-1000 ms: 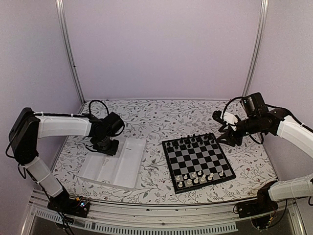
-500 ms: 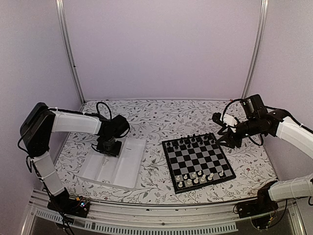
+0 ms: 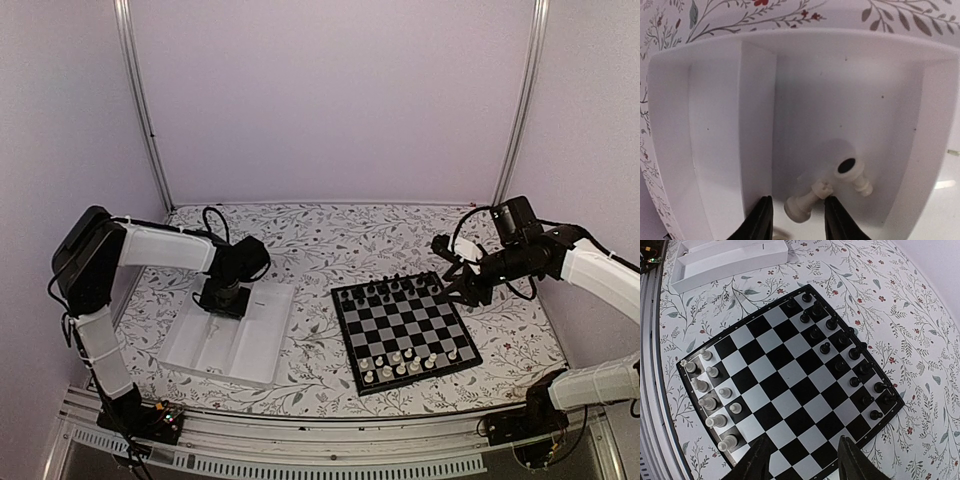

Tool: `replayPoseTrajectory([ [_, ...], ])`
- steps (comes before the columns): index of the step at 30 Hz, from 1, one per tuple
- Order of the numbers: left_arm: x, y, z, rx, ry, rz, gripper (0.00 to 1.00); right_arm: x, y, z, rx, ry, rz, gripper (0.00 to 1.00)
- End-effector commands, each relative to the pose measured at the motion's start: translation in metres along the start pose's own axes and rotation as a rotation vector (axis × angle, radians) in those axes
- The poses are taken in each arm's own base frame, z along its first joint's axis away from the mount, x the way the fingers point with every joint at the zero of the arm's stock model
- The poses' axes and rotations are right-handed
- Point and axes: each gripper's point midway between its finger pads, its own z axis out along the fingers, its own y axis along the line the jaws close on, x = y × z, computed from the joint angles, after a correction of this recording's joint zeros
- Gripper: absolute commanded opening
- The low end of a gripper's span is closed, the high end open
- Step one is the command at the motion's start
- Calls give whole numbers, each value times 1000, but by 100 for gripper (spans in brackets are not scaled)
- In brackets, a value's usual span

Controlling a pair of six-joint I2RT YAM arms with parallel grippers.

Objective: Set up the chess pieces on the board
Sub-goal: Pick up the chess piece from the storage box.

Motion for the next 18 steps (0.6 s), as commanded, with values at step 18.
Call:
replayPoseTrajectory([
  [18, 39, -16, 29, 78, 160, 81, 19, -1, 2, 8, -47, -1, 25, 47],
])
